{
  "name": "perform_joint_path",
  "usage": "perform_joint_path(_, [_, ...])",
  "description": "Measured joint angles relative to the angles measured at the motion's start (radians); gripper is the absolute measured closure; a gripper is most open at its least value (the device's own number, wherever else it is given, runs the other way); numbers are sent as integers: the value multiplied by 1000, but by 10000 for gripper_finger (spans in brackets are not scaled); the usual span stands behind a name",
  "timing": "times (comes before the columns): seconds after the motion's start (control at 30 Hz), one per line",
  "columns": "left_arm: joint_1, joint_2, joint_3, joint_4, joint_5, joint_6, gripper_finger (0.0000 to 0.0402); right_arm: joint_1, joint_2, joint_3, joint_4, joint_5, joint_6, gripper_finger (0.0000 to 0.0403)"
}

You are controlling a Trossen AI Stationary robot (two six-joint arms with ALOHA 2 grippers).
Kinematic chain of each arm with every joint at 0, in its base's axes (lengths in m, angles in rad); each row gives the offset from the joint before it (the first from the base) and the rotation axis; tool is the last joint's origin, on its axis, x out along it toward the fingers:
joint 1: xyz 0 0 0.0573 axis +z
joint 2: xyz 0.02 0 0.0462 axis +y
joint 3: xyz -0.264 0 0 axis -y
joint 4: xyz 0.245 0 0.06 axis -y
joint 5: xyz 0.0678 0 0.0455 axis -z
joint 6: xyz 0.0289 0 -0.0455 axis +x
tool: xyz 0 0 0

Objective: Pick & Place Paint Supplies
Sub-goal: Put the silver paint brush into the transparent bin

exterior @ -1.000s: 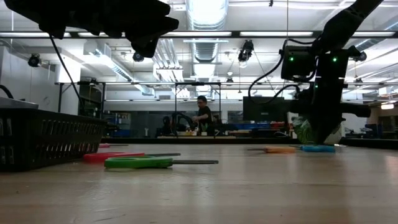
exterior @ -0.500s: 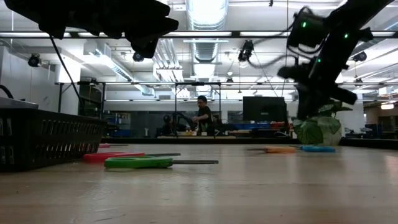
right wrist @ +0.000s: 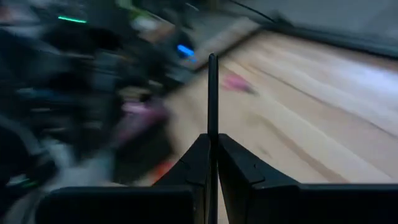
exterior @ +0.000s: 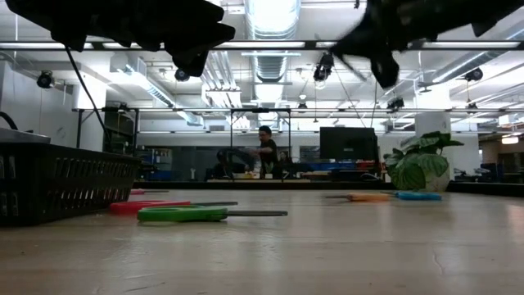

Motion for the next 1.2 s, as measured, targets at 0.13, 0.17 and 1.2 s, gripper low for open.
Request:
perform_joint_path(0.13, [0, 0, 0, 0, 0, 0, 259, 127, 49, -14, 232, 0, -149, 385])
perform_joint_path(0.17, [0, 0, 0, 0, 0, 0, 259, 155, 66, -14, 271, 1, -182, 385])
perform_joint_path(1.2, [0, 0, 0, 10, -77, 1, 259, 315, 766, 242, 969, 141, -541, 385])
